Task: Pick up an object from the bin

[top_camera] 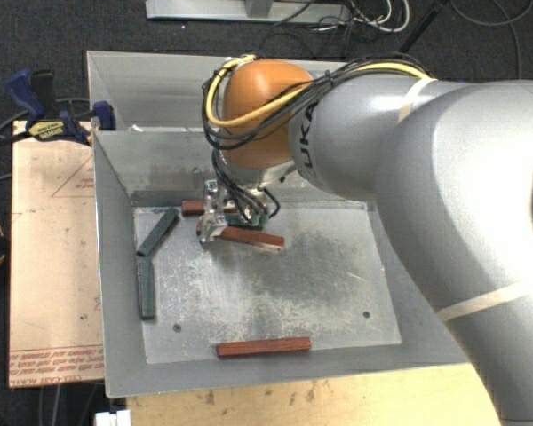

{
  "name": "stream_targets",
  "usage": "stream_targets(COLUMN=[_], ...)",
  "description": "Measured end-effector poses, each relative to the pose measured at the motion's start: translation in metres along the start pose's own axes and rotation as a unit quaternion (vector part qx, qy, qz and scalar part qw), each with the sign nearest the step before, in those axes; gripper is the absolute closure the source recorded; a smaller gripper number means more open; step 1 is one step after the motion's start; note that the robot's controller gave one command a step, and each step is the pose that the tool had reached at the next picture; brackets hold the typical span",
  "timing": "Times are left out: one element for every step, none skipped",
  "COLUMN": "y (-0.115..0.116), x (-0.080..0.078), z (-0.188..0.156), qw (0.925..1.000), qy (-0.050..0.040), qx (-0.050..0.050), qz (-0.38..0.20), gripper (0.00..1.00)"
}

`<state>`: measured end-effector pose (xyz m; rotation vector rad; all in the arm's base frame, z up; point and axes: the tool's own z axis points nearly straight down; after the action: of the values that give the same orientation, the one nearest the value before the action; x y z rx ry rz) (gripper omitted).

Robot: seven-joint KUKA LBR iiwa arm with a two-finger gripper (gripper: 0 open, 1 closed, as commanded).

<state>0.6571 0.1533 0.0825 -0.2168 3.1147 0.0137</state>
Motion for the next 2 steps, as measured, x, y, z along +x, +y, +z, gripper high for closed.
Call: stream_targets(y=[-0.0003,-0.0002], x=[0.0032,0.0031], z=[0.0024,0.0023], qw=[1.0000,1.0000], qy=[0.0074,0.0073], qx=[0.001,0.001], qz=[-0.001,-0.001], gripper=[0.00,0.00])
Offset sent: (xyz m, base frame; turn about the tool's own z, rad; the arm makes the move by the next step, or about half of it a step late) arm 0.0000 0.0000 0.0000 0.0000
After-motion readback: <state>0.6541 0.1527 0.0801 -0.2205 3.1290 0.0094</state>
